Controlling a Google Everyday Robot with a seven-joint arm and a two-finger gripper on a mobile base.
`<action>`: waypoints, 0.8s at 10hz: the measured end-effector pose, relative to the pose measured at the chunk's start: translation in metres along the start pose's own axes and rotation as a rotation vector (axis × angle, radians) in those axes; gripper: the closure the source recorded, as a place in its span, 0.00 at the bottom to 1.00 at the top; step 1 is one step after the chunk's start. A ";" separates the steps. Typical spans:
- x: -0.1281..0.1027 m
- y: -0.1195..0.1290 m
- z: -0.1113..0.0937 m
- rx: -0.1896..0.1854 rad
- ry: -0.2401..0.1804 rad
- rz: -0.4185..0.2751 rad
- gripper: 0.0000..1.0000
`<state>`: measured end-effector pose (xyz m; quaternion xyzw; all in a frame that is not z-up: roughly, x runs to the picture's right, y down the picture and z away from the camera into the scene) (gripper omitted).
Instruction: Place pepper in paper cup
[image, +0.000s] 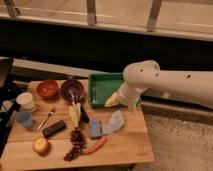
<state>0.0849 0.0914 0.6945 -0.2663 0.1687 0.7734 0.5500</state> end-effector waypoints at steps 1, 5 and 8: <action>0.000 -0.002 0.000 0.001 0.000 0.003 0.20; 0.003 0.003 0.005 0.002 0.014 -0.021 0.20; 0.038 0.021 0.040 0.005 0.090 -0.083 0.20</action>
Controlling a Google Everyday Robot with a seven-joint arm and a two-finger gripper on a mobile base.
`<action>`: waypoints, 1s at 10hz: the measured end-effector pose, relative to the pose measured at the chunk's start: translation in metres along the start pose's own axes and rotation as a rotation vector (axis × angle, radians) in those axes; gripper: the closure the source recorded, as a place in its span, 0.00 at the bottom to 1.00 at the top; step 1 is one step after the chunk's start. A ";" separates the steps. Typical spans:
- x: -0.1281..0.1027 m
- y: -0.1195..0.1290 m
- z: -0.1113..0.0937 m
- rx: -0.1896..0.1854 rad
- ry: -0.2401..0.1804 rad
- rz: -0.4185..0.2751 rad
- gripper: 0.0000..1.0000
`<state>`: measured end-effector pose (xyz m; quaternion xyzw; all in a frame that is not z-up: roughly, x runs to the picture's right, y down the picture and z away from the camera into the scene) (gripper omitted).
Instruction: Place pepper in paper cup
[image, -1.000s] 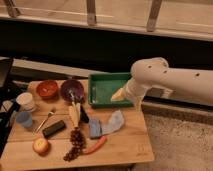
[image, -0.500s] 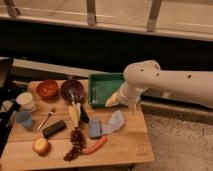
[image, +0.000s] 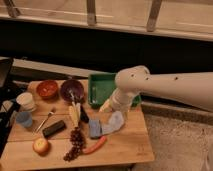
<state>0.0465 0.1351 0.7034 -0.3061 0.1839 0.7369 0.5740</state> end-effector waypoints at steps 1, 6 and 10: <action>0.014 0.008 0.015 -0.010 0.034 -0.014 0.20; 0.059 0.039 0.084 -0.021 0.192 -0.093 0.20; 0.078 0.042 0.124 0.014 0.298 -0.153 0.20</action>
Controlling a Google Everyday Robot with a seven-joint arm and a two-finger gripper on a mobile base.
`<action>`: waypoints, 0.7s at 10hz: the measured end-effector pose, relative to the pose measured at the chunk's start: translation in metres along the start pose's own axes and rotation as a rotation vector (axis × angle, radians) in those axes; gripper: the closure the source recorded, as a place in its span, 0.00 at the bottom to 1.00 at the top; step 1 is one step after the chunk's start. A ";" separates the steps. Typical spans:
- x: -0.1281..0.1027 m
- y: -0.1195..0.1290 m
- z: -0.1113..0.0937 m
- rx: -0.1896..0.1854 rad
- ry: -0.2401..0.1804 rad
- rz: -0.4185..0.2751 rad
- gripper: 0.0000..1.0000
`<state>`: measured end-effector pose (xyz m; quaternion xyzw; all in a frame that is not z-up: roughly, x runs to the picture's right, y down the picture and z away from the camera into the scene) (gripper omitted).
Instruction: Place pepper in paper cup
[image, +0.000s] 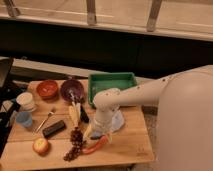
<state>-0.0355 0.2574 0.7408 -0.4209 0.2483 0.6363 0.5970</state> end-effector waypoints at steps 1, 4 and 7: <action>0.001 -0.002 0.008 -0.003 0.023 -0.004 0.20; 0.001 -0.005 0.011 -0.010 0.026 0.004 0.20; -0.001 -0.005 0.010 0.022 0.011 -0.004 0.20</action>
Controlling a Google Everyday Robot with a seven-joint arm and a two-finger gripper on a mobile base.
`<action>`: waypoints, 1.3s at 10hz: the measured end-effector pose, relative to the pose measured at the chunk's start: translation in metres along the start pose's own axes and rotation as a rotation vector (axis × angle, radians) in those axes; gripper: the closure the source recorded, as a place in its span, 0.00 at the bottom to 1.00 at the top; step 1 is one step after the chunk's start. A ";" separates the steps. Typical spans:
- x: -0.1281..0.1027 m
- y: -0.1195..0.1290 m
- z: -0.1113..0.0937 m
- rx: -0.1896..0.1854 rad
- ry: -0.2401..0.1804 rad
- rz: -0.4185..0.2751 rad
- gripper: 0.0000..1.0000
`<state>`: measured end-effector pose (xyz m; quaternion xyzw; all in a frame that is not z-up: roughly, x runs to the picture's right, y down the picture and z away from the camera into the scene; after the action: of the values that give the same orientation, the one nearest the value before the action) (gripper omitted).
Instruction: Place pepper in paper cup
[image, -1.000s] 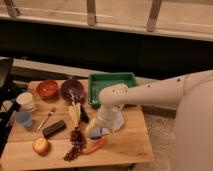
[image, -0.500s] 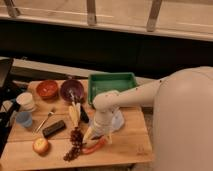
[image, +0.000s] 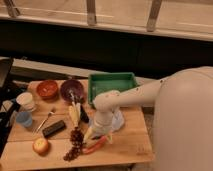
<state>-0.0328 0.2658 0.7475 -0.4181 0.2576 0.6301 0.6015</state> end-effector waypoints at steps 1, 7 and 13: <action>-0.001 -0.001 0.004 0.013 0.002 0.004 0.20; -0.012 -0.013 0.020 0.064 0.024 0.027 0.25; -0.015 -0.013 0.032 0.077 0.057 0.024 0.83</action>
<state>-0.0279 0.2864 0.7786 -0.4091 0.3039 0.6148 0.6019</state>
